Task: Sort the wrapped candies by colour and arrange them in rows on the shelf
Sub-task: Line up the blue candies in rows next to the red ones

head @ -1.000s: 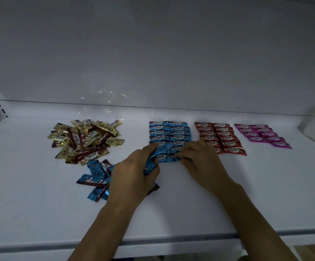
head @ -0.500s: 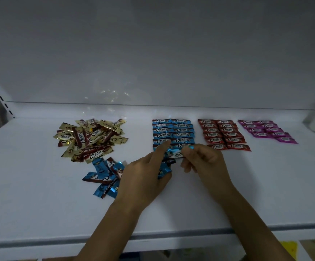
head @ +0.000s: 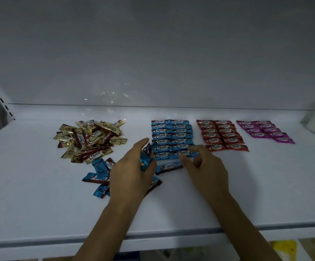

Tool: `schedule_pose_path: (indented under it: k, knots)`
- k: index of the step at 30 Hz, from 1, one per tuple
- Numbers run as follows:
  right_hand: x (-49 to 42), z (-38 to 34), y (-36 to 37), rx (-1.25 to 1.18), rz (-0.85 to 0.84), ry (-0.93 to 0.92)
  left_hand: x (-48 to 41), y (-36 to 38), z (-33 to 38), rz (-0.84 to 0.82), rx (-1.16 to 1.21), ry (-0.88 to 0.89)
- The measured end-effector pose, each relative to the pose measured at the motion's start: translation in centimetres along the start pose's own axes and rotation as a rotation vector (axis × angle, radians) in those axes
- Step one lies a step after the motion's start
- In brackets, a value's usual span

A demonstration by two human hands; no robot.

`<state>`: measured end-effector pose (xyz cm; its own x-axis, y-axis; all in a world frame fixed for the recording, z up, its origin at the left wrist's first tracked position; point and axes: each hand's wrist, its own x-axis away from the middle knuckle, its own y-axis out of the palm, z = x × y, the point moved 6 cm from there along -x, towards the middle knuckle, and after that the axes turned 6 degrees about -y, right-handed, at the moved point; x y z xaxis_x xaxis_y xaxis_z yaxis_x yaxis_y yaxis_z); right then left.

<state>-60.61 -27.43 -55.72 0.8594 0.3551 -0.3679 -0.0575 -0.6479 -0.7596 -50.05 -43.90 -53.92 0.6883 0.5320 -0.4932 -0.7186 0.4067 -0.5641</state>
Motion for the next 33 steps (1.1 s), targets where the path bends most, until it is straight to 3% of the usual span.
schedule_pose_path:
  k: [3,7,13,16,20,25,33]
  knots:
    - [0.8,-1.7,-0.5,-0.014,0.121,-0.251,0.0,0.0,0.1,0.006,0.002,-0.001]
    - [1.9,-3.8,2.0,0.128,-0.061,-0.563,0.0,0.1,0.0,0.008,0.011,0.020]
    - [1.3,-2.2,0.7,0.167,0.095,-0.385,0.1,-0.2,0.2,0.043,0.011,0.015]
    - [1.2,-1.5,0.8,0.128,0.059,-0.349,0.1,-0.3,0.1,0.043,0.014,0.001]
    - [1.4,-1.8,1.6,-0.087,-0.075,-0.411,0.0,-0.3,0.1,0.046,0.017,0.020]
    - [1.7,-2.6,1.1,0.048,-0.002,-0.501,0.1,-0.4,-0.1,0.048,0.049,-0.011]
    - [2.1,-3.3,1.9,0.088,-0.086,-0.572,0.1,-0.5,0.1,0.068,0.054,-0.018]
